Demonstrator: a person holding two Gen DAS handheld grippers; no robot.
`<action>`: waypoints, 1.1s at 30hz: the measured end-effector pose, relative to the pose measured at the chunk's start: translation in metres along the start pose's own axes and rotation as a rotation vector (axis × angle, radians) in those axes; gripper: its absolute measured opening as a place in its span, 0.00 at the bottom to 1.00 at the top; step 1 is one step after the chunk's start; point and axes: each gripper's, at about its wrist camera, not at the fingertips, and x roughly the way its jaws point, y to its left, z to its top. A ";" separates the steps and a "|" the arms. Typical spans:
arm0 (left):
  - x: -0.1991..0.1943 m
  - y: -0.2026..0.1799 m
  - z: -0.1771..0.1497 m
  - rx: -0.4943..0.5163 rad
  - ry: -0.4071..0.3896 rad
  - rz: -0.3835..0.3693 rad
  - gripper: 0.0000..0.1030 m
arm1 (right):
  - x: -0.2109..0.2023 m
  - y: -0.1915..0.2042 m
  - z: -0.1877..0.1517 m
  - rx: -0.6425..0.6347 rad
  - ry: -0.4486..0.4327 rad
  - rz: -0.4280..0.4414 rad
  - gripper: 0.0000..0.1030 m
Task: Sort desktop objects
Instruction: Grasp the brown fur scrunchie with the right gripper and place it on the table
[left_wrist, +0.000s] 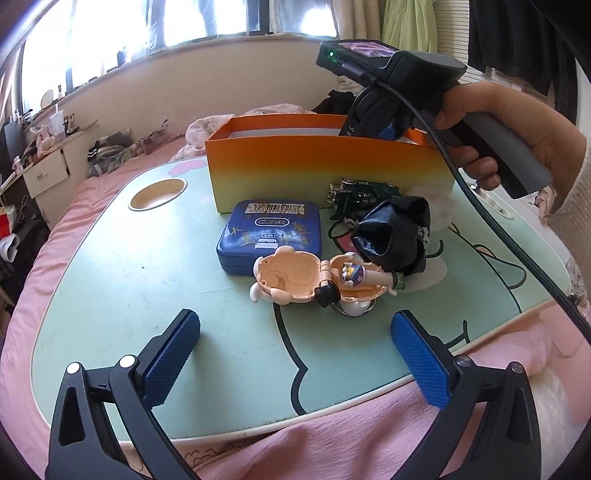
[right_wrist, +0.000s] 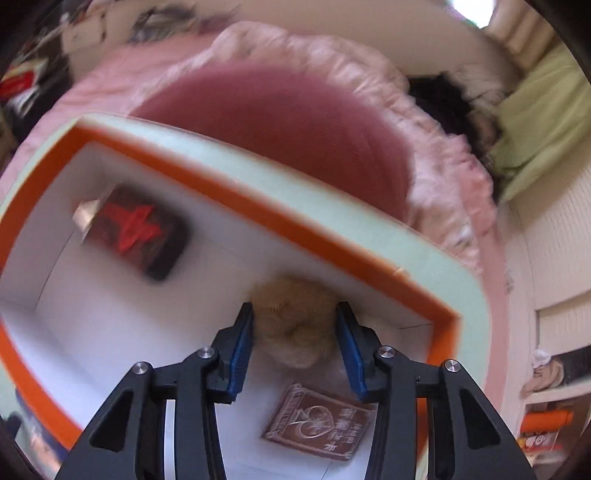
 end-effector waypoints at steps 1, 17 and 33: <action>0.000 0.000 0.000 -0.001 0.000 -0.001 1.00 | -0.002 -0.006 -0.002 0.024 -0.014 0.028 0.39; 0.000 0.000 0.000 -0.001 -0.002 0.000 1.00 | -0.103 -0.001 -0.151 0.061 -0.270 0.437 0.40; -0.002 0.000 -0.001 -0.005 -0.004 0.004 1.00 | -0.085 -0.005 -0.205 0.144 -0.424 0.239 0.81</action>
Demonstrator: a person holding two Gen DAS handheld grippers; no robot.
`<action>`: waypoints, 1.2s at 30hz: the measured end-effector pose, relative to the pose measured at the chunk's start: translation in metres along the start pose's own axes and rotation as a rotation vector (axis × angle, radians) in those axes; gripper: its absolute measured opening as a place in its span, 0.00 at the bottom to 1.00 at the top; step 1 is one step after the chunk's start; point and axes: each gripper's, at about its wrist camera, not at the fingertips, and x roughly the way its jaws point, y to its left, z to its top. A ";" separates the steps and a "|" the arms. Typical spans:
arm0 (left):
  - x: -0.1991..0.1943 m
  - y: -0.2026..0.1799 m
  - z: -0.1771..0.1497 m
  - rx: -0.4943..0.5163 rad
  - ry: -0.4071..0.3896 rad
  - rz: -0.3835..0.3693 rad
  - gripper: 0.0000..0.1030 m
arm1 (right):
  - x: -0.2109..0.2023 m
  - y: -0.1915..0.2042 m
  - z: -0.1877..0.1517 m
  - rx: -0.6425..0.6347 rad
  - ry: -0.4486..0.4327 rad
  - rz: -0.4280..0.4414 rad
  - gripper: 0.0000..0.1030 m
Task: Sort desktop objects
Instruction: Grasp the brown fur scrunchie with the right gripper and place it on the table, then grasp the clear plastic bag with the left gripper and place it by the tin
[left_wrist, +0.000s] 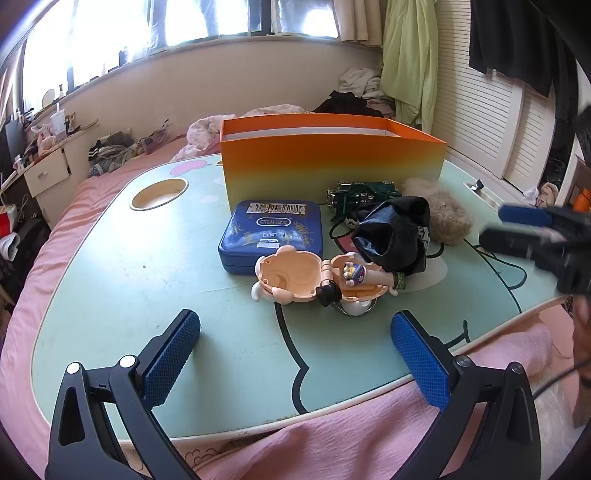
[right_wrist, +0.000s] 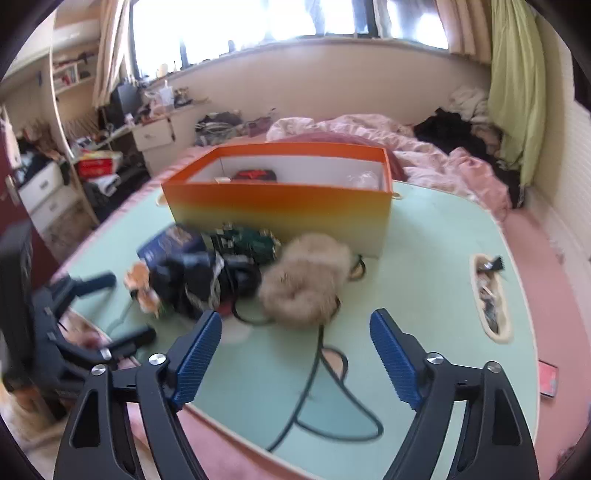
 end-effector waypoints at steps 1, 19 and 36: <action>0.000 0.000 0.000 0.000 0.000 0.001 1.00 | 0.008 0.001 -0.003 0.009 0.022 -0.011 0.81; -0.069 0.004 0.085 -0.023 -0.179 -0.057 0.68 | 0.027 0.007 -0.015 0.050 -0.019 -0.105 0.91; 0.191 -0.081 0.217 -0.126 0.510 -0.154 0.61 | 0.026 0.010 -0.016 0.047 -0.027 -0.097 0.92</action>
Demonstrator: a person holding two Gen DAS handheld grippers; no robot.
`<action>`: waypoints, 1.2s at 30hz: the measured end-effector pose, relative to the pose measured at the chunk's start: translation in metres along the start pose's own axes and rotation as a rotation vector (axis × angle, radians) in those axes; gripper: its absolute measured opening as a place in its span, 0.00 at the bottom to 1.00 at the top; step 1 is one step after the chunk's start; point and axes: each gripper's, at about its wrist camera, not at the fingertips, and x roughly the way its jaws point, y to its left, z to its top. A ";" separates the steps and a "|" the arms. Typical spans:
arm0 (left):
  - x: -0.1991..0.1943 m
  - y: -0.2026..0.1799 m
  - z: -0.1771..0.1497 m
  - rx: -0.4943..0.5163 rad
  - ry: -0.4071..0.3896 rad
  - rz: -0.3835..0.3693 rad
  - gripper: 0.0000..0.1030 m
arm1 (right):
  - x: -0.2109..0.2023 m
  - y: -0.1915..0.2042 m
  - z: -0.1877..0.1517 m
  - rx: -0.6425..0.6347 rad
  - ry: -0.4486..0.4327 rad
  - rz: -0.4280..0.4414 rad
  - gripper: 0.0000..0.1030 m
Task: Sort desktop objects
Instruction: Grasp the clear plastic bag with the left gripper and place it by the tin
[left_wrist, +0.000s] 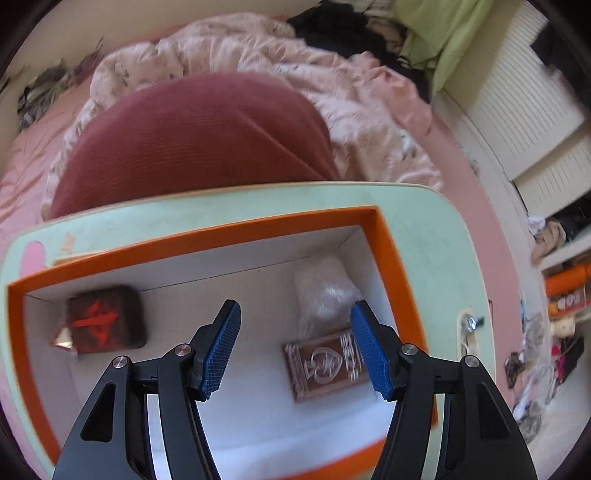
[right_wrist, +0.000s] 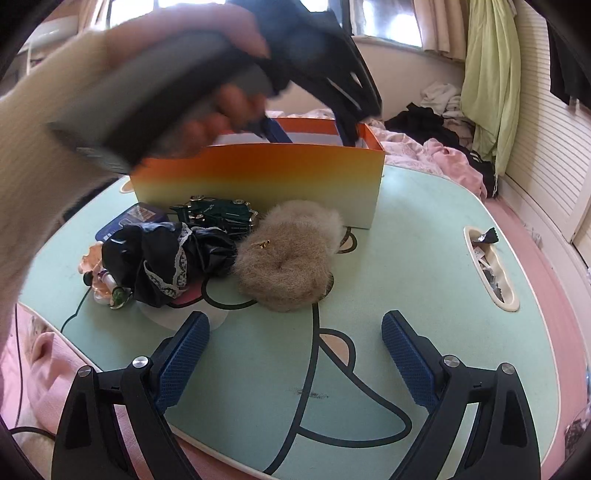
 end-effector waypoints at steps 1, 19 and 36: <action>0.003 -0.002 0.001 -0.010 0.006 -0.032 0.51 | 0.000 0.000 0.000 -0.001 -0.001 0.001 0.92; -0.148 0.055 -0.168 0.198 -0.350 -0.316 0.13 | 0.000 0.002 -0.002 0.000 -0.006 0.004 0.94; -0.126 0.130 -0.265 0.030 -0.524 -0.119 0.80 | 0.000 0.004 -0.003 0.017 0.004 -0.015 0.94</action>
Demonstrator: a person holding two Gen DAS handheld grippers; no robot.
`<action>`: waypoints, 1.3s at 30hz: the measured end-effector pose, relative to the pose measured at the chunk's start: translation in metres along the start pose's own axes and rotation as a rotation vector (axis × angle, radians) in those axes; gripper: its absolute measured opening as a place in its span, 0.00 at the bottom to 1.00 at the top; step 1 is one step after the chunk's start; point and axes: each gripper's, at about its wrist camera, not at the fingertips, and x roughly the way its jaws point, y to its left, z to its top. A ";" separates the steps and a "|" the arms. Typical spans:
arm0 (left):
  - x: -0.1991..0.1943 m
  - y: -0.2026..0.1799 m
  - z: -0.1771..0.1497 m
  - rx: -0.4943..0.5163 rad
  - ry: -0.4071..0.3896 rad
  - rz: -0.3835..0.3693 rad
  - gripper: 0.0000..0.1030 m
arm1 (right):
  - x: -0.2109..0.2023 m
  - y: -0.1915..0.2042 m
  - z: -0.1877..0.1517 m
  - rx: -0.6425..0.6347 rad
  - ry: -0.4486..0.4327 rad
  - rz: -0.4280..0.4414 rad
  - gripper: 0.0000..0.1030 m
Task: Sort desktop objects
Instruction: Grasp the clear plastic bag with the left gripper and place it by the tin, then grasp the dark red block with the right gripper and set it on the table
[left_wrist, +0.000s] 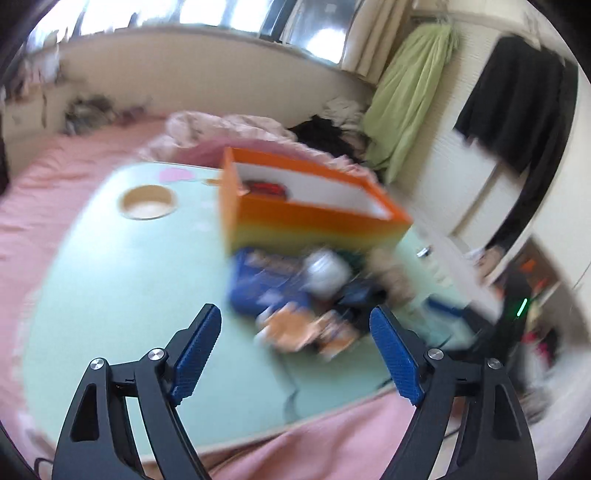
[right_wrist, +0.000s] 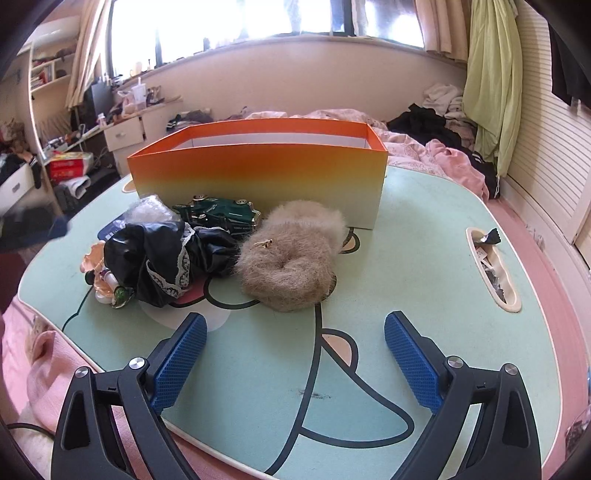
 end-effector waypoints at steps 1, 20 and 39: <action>-0.001 -0.002 -0.007 0.032 0.010 0.030 0.80 | -0.001 0.000 0.001 -0.001 0.005 0.014 0.94; 0.043 -0.020 -0.045 0.152 -0.046 0.260 0.93 | 0.163 0.069 0.209 0.073 0.456 0.081 0.74; 0.030 -0.014 -0.043 0.151 -0.061 0.242 0.93 | 0.029 0.049 0.223 0.017 0.168 0.134 0.58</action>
